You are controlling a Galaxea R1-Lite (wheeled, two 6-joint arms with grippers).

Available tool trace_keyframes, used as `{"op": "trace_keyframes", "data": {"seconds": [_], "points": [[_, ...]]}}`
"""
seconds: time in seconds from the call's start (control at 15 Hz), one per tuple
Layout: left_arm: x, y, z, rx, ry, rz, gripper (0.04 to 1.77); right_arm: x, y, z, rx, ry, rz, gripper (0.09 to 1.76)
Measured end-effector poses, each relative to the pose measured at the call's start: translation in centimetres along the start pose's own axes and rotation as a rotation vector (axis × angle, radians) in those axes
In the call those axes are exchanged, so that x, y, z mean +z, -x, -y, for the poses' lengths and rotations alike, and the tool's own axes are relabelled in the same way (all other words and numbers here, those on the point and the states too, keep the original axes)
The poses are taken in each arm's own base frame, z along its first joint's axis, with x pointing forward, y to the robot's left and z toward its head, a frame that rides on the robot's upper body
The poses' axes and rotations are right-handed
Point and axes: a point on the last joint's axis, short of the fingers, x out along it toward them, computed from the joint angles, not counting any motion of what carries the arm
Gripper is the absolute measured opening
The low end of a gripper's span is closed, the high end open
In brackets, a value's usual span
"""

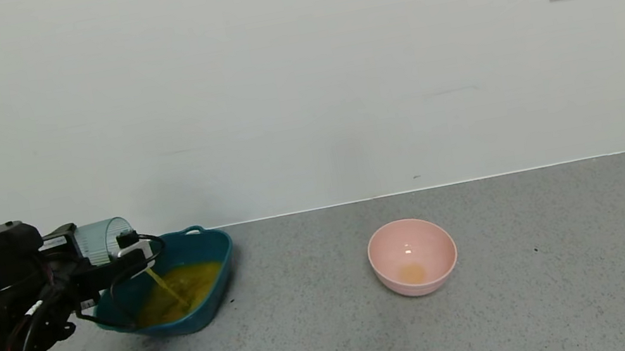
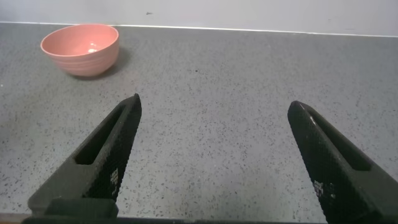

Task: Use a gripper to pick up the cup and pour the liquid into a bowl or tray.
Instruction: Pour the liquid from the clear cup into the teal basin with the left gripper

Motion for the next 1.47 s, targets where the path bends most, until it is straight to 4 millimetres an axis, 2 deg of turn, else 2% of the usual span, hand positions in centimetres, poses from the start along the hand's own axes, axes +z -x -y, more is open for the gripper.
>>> {"op": "trace_keyframes", "data": {"seconds": [0.4, 1.47], "points": [[0.8, 0.1, -0.3, 0.014, -0.045, -0.018, 1.25, 0.0, 0.0, 0.0, 0.0, 0.0, 0.0, 1.71], [1.1, 0.4, -0.3, 0.019, -0.113, -0.05, 1.25, 0.0, 0.0, 0.0, 0.0, -0.001, 0.0, 1.71]]}}
